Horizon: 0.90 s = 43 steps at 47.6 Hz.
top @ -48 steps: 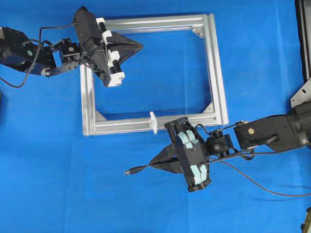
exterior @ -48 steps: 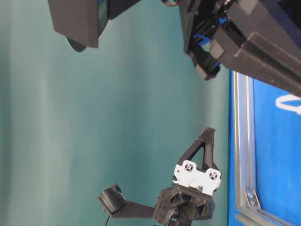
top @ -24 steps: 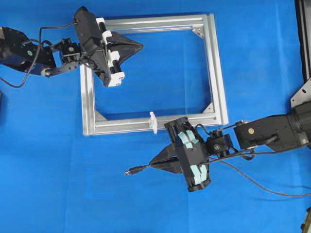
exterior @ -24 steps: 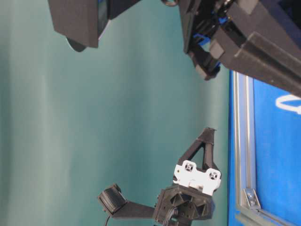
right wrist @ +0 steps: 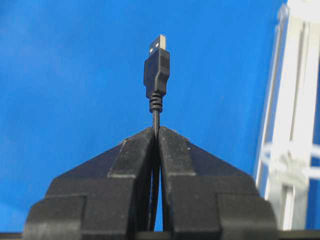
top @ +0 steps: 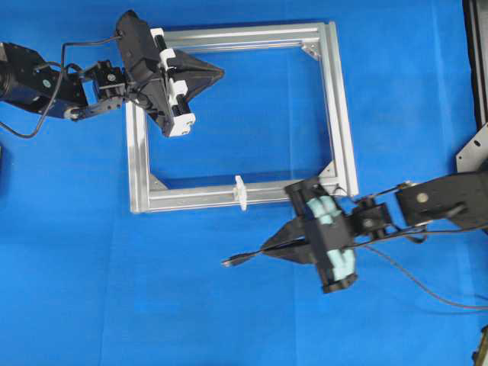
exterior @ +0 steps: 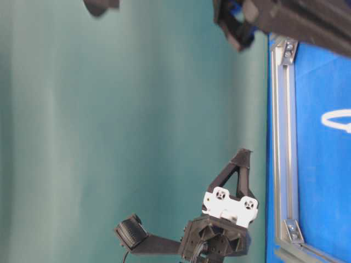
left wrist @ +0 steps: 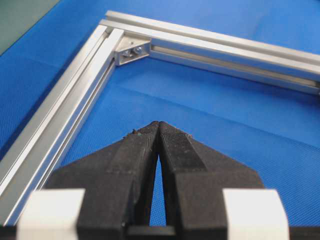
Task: Insert the wire through the string loop located in the center.
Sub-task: 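Lift the cable and move the right gripper toward the frame's bottom rail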
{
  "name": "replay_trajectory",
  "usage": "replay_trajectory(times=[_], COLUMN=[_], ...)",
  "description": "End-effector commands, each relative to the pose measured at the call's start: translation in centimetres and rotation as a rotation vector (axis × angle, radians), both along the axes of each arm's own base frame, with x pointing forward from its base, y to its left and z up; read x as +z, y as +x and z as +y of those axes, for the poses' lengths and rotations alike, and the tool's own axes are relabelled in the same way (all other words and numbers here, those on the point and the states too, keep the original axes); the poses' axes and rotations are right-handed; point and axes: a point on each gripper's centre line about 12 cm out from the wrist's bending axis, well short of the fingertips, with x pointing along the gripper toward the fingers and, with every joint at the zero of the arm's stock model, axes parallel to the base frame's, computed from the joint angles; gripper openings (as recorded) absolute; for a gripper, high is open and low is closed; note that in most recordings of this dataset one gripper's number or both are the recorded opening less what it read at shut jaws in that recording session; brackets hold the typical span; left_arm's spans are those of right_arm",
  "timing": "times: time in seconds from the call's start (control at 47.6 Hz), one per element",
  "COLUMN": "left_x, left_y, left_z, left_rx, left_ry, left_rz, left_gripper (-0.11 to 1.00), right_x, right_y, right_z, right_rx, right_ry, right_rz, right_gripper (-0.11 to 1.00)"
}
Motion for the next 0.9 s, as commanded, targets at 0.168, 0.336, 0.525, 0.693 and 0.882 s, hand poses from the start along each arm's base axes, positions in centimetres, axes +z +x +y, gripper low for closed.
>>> replay_trajectory(times=[0.168, 0.336, 0.525, 0.693, 0.882], left_x=[1.4, 1.4, 1.4, 1.4, 1.4], left_y=[0.1, 0.1, 0.1, 0.1, 0.2], left_z=[0.1, 0.1, 0.0, 0.0, -0.1], left_rx=[-0.001, 0.0, -0.002, -0.003, -0.005], left_ry=[0.014, 0.013, 0.012, 0.012, 0.012], left_rz=[-0.039, -0.041, -0.04, -0.04, -0.04], left_gripper=[0.0, 0.0, 0.0, 0.0, 0.0], right_x=[1.2, 1.0, 0.8, 0.9, 0.8], right_y=[-3.7, -4.5, -4.5, -4.3, -3.9], right_z=[-0.9, -1.2, -1.3, -2.2, -4.2], right_rx=[-0.002, -0.009, -0.016, -0.046, -0.113], right_ry=[0.011, 0.015, 0.01, 0.012, 0.012], right_rz=[-0.024, -0.015, 0.004, 0.003, 0.006], right_gripper=[-0.02, -0.02, -0.02, -0.02, -0.02])
